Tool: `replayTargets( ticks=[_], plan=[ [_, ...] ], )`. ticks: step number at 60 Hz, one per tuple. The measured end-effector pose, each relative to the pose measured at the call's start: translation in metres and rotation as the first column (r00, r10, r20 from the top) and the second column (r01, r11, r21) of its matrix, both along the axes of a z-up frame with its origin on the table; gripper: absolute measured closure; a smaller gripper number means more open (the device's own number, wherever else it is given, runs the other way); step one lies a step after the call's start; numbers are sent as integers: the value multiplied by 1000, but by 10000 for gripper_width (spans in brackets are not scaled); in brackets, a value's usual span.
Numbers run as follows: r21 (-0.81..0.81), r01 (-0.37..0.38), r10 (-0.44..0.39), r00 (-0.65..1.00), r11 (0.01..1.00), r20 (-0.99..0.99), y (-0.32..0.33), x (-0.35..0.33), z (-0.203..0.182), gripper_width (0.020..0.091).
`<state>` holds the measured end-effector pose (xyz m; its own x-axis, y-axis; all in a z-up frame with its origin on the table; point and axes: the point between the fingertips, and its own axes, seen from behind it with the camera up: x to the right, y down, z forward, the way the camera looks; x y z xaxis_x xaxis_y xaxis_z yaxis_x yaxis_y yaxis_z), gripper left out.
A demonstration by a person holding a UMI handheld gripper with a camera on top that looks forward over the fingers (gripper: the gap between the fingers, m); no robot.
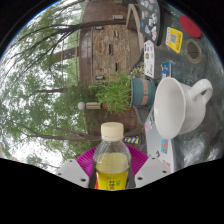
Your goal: Pour water
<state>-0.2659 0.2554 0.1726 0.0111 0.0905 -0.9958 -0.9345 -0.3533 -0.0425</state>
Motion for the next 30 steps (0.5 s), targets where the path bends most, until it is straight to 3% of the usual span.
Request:
replayTargets(
  ticks=[2,7,15,30],
  plan=[
    [-43,10,-14,995,999,-95,-1,6,14,641],
    [-15,16,-18,985,1000,-170,0,17,-4,641],
    [-39,18,-35,873,999,-486,2,38,18,640],
    [-56,-2,-33,783,998,-621,0,29,23,642]
  ],
)
